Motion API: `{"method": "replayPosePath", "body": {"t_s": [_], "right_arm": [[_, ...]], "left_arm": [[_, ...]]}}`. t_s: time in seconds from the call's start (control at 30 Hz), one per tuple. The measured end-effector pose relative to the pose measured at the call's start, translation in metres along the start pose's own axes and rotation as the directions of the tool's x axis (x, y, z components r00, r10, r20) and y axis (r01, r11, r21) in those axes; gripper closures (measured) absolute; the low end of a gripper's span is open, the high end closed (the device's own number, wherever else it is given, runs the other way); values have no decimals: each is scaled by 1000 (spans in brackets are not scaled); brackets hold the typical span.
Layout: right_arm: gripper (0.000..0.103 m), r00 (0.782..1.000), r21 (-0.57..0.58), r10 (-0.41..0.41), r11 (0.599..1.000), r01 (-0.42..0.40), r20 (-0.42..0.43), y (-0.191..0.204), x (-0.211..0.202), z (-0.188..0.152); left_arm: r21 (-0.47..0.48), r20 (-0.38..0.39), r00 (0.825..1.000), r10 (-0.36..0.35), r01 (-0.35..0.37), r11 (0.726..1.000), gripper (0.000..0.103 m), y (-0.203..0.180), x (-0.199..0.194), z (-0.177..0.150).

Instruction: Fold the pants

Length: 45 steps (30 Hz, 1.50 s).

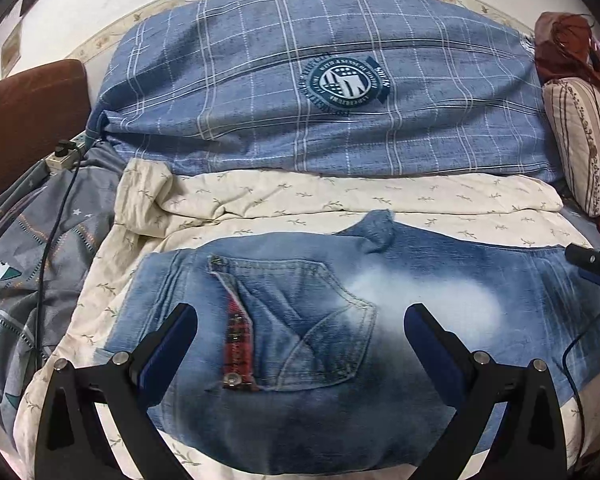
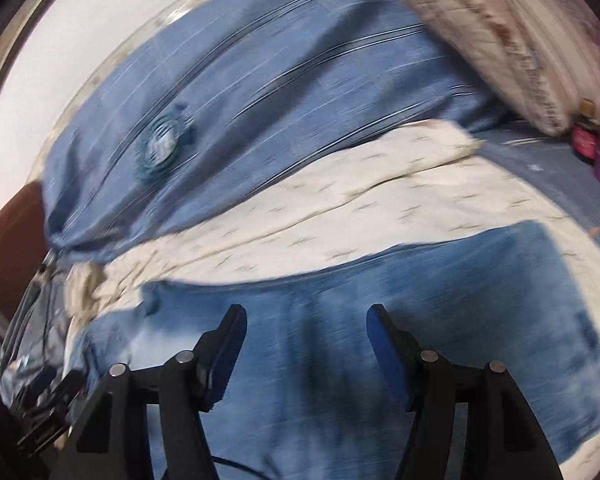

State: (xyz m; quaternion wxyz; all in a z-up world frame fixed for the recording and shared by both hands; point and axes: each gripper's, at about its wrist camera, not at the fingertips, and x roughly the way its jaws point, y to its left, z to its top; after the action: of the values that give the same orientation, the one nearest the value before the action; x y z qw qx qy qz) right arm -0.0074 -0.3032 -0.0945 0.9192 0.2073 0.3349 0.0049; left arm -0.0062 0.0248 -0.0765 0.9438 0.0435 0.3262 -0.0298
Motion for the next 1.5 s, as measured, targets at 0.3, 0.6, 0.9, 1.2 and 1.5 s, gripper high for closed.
{"method": "replayPosePath", "body": {"t_s": [0.3,0.6,0.9,1.2,1.5], "right_arm": [[37,994,-108,49,992,-60,-101,45,25,-20],[37,982,-190,35,979,-71,-185,64,40,-35],[32,970,-259,-1,964,-64,-245,74,51,-46],[32,970,-385,127,901,-201,-209,117,22,-64],[32,943,-574,61,780,-249,-327,165,41,-112]], "left_arm": [[-50,-68,994,87,-91,995,0,27,18,1],[-200,-198,964,178,-218,955,0,78,45,-6],[-118,-187,954,235,-260,958,0,67,50,-9],[-109,-116,946,302,-314,943,0,68,35,1],[-89,-194,931,310,-332,939,0,77,52,-4]]}}
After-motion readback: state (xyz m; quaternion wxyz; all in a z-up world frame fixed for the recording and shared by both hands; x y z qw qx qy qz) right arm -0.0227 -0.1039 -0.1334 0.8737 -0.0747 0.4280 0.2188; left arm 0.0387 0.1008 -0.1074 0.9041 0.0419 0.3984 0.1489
